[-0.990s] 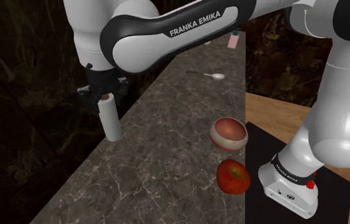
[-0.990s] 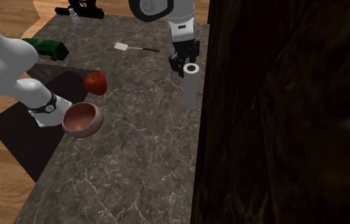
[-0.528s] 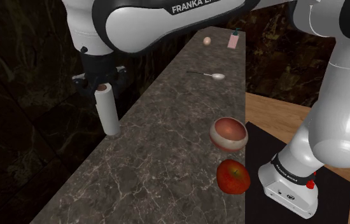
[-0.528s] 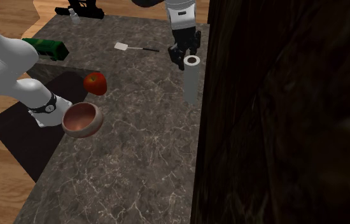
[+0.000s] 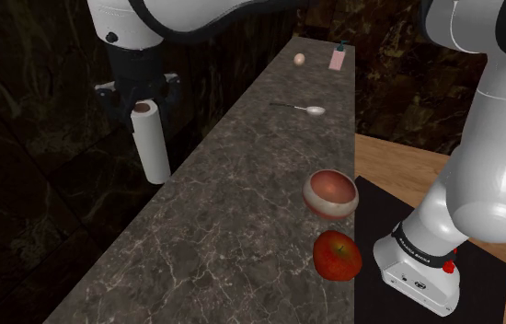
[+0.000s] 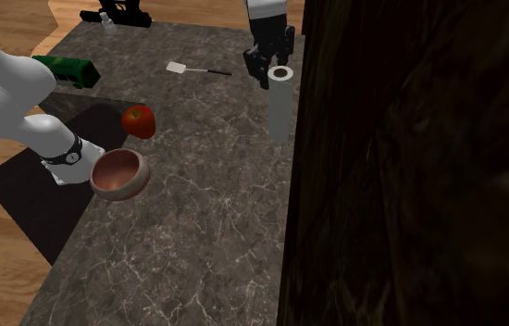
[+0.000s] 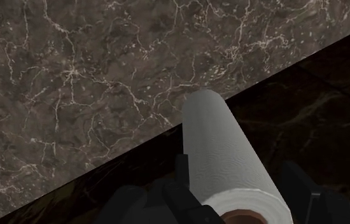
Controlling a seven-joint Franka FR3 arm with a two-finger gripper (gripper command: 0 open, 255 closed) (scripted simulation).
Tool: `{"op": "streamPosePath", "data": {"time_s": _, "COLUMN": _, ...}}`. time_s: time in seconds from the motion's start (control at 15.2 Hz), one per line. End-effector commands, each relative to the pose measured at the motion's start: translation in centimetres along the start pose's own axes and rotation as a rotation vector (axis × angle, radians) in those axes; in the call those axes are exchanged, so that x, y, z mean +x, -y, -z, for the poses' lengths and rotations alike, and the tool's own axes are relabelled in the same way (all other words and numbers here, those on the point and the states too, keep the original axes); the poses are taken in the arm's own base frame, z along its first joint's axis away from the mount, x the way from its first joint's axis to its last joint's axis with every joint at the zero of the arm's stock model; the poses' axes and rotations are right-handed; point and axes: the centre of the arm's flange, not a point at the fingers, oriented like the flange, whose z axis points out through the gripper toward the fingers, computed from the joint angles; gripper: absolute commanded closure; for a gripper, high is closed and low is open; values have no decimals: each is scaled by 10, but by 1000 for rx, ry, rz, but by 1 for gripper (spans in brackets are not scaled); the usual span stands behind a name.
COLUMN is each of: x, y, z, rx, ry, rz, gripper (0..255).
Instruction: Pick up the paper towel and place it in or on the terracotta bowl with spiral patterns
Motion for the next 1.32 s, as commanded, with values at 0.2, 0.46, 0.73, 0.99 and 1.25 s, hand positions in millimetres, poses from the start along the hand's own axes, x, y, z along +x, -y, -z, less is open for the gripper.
{"op": "streamPosePath", "data": {"time_s": 0.2, "x": 4, "y": 1, "z": 25, "rx": 0, "ry": 0, "rz": 0, "gripper": 255}}
{"op": "streamPosePath", "data": {"time_s": 0.46, "x": 8, "y": 2, "z": 46, "rx": 0, "ry": 0, "rz": 0, "gripper": 255}}
{"op": "streamPosePath", "data": {"time_s": 0.73, "x": -11, "y": -31, "z": 60, "rx": 0, "ry": 0, "rz": 0, "gripper": 255}}
{"op": "streamPosePath", "data": {"time_s": 0.99, "x": -37, "y": -74, "z": 75, "rx": 0, "ry": 0, "rz": 0, "gripper": 255}}
{"op": "streamPosePath", "data": {"time_s": 1.25, "x": -63, "y": -117, "z": 91, "rx": 0, "ry": 0, "rz": 0, "gripper": 255}}
